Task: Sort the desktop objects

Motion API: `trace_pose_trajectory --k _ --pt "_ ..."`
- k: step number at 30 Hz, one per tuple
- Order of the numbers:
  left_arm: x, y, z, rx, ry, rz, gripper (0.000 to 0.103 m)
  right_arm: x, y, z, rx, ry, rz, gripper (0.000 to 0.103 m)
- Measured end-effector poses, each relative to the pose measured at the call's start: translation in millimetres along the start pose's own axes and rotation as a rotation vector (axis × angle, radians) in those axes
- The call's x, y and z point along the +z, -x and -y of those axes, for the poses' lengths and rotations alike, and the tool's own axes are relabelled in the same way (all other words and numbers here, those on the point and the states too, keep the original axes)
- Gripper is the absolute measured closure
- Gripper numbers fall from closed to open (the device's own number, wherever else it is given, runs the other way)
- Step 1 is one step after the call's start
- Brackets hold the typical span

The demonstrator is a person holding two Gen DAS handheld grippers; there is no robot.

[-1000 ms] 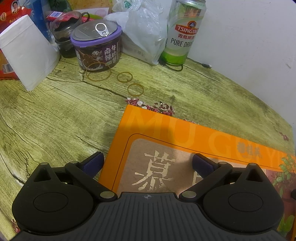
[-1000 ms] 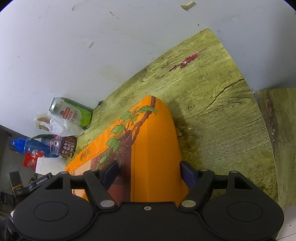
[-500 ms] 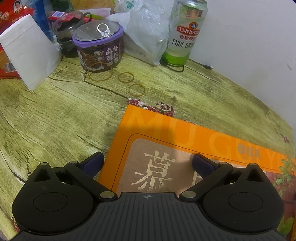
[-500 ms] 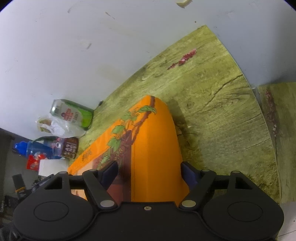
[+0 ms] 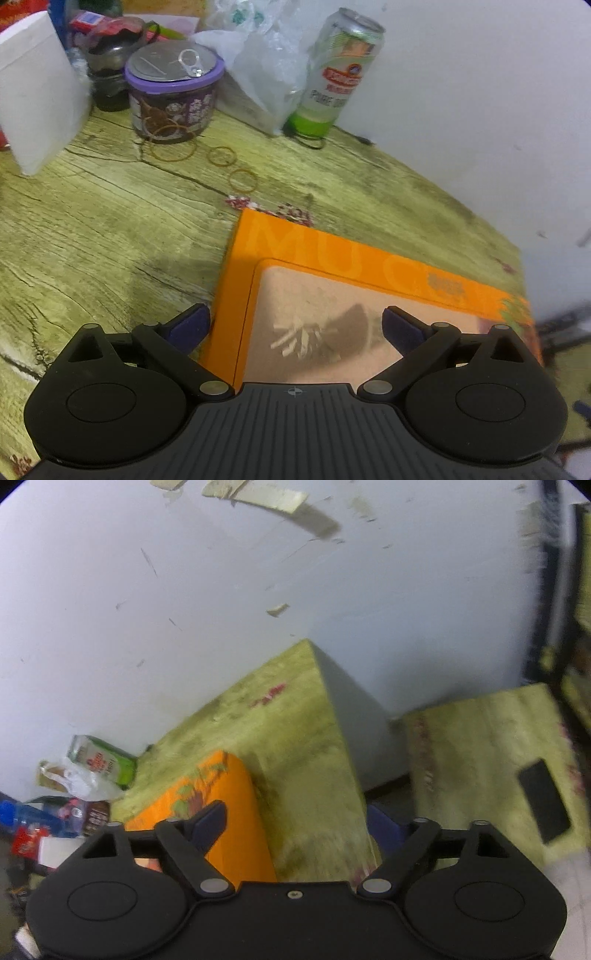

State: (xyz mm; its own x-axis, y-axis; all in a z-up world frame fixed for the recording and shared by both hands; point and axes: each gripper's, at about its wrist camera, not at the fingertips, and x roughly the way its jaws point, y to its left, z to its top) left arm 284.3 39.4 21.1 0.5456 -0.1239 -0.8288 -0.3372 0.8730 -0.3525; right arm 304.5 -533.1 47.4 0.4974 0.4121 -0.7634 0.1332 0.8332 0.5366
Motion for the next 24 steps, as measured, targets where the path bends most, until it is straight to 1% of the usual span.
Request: trace_pose_trajectory --k 2,5,7,10,11,14,17,18,21,24 --pt "-2 11 -5 -0.046 -0.027 0.001 0.003 -7 15 -1 -0.047 -0.003 0.016 0.019" --pt "-7 28 -13 -0.095 -0.078 0.012 0.003 -34 24 -23 -0.103 0.012 0.012 0.020" --pt "-12 37 -19 -0.103 -0.070 0.017 0.003 -51 29 -39 -0.140 0.030 0.013 0.020" --pt "-20 51 -29 -0.116 -0.058 0.024 0.003 -64 36 -72 -0.188 0.101 0.037 0.021" --pt "-22 56 -32 -0.120 -0.054 0.026 0.004 -65 37 -82 -0.196 0.121 0.041 0.021" --pt "-30 70 -42 -0.132 -0.042 0.033 0.004 -66 38 -105 -0.210 0.185 0.047 0.027" --pt "-38 84 -51 -0.144 -0.030 0.041 0.006 -68 33 -120 -0.215 0.250 0.031 0.028" --pt "-41 88 -51 -0.138 -0.028 0.047 0.006 -68 31 -125 -0.215 0.271 0.025 0.032" --pt "-52 95 -49 -0.104 -0.020 0.060 0.007 -72 24 -131 -0.222 0.324 -0.010 0.039" --pt "-65 97 -48 -0.102 -0.005 0.049 0.008 -75 21 -126 -0.230 0.349 -0.038 0.040"
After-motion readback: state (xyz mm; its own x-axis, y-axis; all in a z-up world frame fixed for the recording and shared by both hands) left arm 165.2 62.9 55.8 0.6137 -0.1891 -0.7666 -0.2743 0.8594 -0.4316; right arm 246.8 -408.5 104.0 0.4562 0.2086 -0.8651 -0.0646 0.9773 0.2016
